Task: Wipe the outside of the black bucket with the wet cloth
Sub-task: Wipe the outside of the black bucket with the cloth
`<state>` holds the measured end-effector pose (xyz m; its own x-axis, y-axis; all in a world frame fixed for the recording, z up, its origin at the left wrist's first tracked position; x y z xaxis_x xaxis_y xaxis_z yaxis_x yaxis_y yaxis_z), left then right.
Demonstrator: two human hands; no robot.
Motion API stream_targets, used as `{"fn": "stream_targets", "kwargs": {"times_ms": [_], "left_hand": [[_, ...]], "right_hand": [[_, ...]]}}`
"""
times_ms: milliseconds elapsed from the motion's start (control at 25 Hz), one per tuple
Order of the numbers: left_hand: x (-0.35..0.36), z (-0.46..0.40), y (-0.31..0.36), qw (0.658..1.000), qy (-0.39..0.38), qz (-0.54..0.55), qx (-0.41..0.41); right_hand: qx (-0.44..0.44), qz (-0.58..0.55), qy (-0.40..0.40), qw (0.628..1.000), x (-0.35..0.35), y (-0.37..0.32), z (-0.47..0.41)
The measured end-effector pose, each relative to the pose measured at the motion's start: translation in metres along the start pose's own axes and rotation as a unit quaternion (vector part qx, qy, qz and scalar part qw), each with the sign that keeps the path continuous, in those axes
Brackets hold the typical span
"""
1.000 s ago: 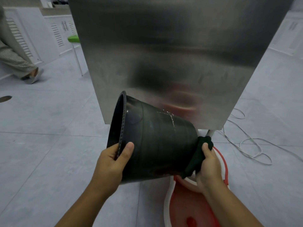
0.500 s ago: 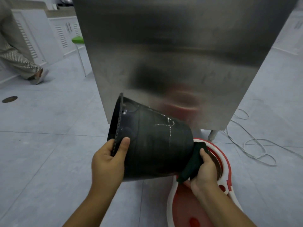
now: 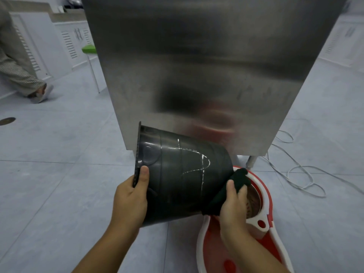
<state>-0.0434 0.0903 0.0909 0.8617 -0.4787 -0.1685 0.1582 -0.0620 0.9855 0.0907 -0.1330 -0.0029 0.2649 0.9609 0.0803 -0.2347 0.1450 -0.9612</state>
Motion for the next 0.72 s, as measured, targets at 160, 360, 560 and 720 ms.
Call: {"fn": "stream_targets", "kwargs": {"times_ms": [160,360,560,720], "left_hand": [[0.002,-0.001,0.000,1.000,-0.006,0.019,-0.016],[-0.001,0.002,0.021,0.998,-0.023,0.006,0.062],[0.008,0.011,0.026,0.986,-0.079,-0.013,0.146],[0.014,0.020,0.026,0.981,-0.095,-0.003,0.172]], "right_hand": [[-0.279,0.100,-0.023,0.955,0.010,-0.029,0.037],[-0.386,0.176,-0.100,0.900,0.031,-0.032,0.070],[-0.523,0.188,-0.135,0.820,0.046,-0.073,0.109],[-0.511,0.150,-0.163,0.831,0.051,-0.108,0.109]]}}
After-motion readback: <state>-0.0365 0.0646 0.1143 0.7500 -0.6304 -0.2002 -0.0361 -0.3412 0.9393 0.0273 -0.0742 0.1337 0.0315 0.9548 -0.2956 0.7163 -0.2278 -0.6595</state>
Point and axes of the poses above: each hand's wrist, its own z-axis away from the middle knuckle, its own x-axis out of the palm, y = z × x, the point moved 9 cm from there along -z, towards the middle knuckle, and after that the axes turned 12 degrees about y, right-handed, at the moved point
